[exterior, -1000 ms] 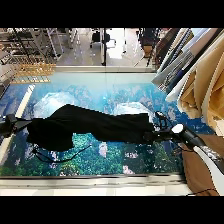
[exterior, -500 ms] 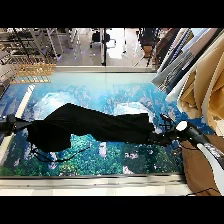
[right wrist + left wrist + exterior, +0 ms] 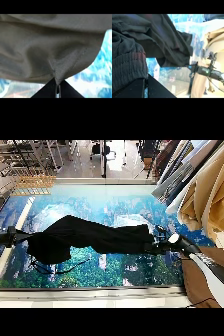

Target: Fold the clothes and pants, and hang the long-sleeved shirts on hangers.

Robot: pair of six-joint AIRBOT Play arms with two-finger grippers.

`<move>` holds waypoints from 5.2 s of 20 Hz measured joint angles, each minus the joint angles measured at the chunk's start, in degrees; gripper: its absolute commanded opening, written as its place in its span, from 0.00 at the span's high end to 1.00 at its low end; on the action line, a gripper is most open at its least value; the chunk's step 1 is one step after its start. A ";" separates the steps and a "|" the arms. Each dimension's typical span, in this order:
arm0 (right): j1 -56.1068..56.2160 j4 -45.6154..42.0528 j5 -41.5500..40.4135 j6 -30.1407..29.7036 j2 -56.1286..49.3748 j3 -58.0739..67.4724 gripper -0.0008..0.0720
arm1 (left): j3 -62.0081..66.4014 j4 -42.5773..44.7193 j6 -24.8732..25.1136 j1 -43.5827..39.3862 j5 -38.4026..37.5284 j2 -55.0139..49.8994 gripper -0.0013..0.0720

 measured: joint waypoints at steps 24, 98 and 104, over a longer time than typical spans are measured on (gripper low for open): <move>-22.97 -15.43 28.50 4.90 34.97 37.48 0.98 | 40.19 -18.75 -11.28 12.28 4.15 -1.53 0.97; -6.78 -26.56 25.03 10.34 41.86 33.05 0.98 | 30.58 -15.04 -10.36 36.20 10.12 14.01 0.97; -6.75 -24.46 16.44 11.13 39.54 14.75 0.98 | 30.56 0.55 -10.47 32.15 6.78 10.32 0.97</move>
